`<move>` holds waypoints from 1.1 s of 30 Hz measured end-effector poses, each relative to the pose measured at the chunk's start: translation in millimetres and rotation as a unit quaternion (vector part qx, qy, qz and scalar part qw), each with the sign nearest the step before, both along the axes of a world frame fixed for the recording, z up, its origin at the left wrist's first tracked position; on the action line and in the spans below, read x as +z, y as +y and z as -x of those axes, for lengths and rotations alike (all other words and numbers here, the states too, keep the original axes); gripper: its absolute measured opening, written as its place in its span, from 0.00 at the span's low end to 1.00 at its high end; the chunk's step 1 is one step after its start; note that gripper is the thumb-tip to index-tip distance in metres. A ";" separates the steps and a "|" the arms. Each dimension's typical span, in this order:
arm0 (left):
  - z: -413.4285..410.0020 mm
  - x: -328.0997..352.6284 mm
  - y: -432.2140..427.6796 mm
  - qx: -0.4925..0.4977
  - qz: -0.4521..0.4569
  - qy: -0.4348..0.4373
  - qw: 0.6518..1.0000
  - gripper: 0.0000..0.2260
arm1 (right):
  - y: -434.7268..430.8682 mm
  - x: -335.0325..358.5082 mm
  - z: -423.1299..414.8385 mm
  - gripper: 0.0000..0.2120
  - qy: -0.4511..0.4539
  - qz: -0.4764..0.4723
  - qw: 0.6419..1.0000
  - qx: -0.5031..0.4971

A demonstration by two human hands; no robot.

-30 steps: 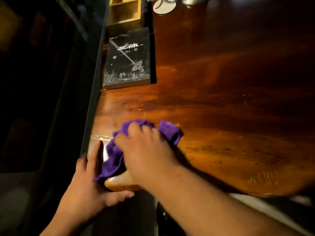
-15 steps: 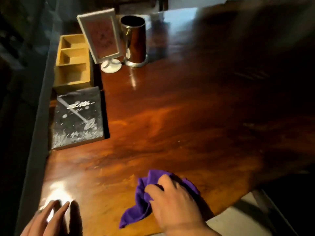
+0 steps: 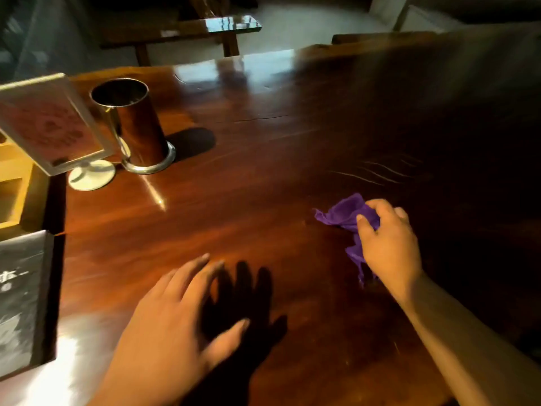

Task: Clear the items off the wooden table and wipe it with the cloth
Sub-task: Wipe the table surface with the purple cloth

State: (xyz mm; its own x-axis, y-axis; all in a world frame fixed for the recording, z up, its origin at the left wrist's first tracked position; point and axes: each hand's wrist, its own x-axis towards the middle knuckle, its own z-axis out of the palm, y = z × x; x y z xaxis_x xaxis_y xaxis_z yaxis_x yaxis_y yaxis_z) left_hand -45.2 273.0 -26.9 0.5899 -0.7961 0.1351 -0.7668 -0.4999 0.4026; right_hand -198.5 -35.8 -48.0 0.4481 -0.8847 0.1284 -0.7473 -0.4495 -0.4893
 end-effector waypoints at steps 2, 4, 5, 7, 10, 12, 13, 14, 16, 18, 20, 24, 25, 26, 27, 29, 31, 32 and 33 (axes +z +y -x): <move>-19.3 2.8 -65.8 -0.004 -0.010 0.001 1.000 0.38 | -32.1 -9.5 -27.1 0.11 0.004 0.028 0.999 0.033; -42.1 -11.9 -130.5 0.002 -0.014 -0.004 1.000 0.37 | -59.5 -20.5 -49.9 0.11 0.006 0.057 0.997 0.048; -49.0 -19.2 -158.0 0.004 -0.018 0.000 1.000 0.37 | -72.0 -26.7 -59.4 0.12 0.011 0.071 0.996 0.056; -61.8 -42.0 -201.3 0.004 -0.034 -0.003 0.999 0.37 | -94.1 -38.8 -75.5 0.12 0.041 0.093 0.992 0.076; -69.5 -70.2 -242.8 0.033 -0.075 -0.037 0.996 0.36 | -132.0 -47.9 -103.2 0.12 0.076 0.144 0.980 0.111; -69.9 -81.3 -251.6 0.055 -0.059 -0.055 0.995 0.33 | -166.4 -48.4 -136.4 0.12 0.080 0.143 0.982 0.094; -69.9 -85.0 -254.0 0.061 -0.049 -0.059 0.995 0.32 | -181.3 -48.8 -158.5 0.13 0.077 0.128 0.986 0.078; -69.7 -87.7 -255.0 0.066 -0.041 -0.062 0.995 0.31 | -188.3 -48.0 -182.6 0.14 0.075 0.109 0.988 0.082; -70.0 -90.7 -253.7 0.071 -0.020 -0.063 0.995 0.29 | -170.6 -48.2 -225.9 0.14 0.085 0.106 0.975 0.173; -70.9 -90.5 -250.3 0.088 0.001 -0.064 0.994 0.25 | -127.8 -50.8 -235.3 0.12 0.089 0.114 0.931 0.335; -70.6 -90.2 -244.3 0.110 -0.004 -0.068 0.992 0.23 | -110.5 -53.3 -202.5 0.11 0.078 0.079 0.906 0.409; -71.5 -93.5 -235.5 0.099 -0.017 -0.068 0.993 0.23 | -194.7 -54.8 -160.1 0.10 0.080 0.117 0.952 0.271; -71.9 -94.0 -234.5 0.095 -0.016 -0.069 0.993 0.23 | -221.0 -54.7 -172.5 0.11 0.090 0.124 0.967 0.202; -71.7 -94.1 -233.9 0.094 -0.017 -0.071 0.993 0.23 | -235.9 -53.0 -192.9 0.12 0.084 0.112 0.980 0.144; -71.5 -93.6 -234.1 0.097 -0.016 -0.071 0.993 0.24 | -234.9 -50.5 -217.0 0.12 0.083 0.096 0.983 0.132; -70.9 -93.3 -234.7 0.112 -0.014 -0.074 0.991 0.24 | -193.1 -50.4 -254.8 0.13 0.090 0.089 0.965 0.229; -72.0 -93.1 -231.7 0.129 -0.017 -0.081 0.988 0.25 | -131.6 -53.4 -256.4 0.11 0.094 0.086 0.926 0.355; -73.1 -93.0 -229.0 0.134 -0.017 -0.084 0.987 0.24 | -110.0 -54.2 -239.8 0.11 0.091 0.088 0.911 0.394; -74.0 -93.0 -226.0 0.138 -0.014 -0.086 0.987 0.24 | -102.0 -54.0 -216.0 0.10 0.079 0.089 0.906 0.406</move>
State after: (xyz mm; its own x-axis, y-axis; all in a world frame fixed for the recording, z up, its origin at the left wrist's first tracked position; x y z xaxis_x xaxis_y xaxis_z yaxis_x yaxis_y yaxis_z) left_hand 28.8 46.9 -119.8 0.7542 -0.6139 0.2332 -0.6567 -0.7075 0.2611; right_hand 17.4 -137.8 -102.1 0.9670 -0.2272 0.1153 -0.1896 -0.9439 -0.2704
